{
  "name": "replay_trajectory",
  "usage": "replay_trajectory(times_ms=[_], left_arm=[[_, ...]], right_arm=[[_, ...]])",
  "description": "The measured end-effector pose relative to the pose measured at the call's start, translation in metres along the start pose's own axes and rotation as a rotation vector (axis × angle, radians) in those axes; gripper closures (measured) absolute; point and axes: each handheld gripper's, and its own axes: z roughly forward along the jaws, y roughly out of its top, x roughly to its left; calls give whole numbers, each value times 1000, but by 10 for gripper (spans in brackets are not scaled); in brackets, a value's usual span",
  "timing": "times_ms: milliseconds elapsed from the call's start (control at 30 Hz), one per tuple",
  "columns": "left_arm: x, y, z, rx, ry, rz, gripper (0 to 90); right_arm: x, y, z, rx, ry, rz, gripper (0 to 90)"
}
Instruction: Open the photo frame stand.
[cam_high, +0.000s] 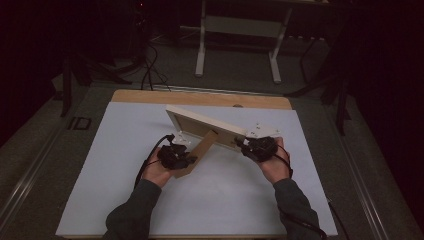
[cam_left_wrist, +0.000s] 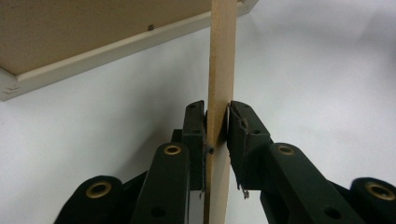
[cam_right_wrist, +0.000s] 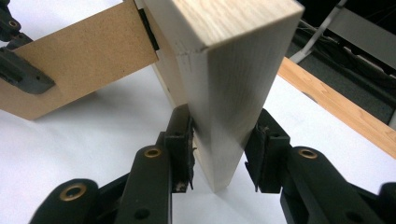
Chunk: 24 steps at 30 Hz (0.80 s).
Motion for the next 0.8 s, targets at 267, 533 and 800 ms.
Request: replay_trajectory(times_ms=[267, 533, 800], left_arm=[[1, -3, -3, -1, 0, 2, 773], [1, -8, -4, 3, -2, 4, 771], [1, -11, -3, 8, 0, 8, 772]], right_arm=[[5, -1, -2, -7, -2, -11, 649], [13, -3, -5, -13, -2, -28, 651], [18, -4, -6, -7, -4, -51, 651]])
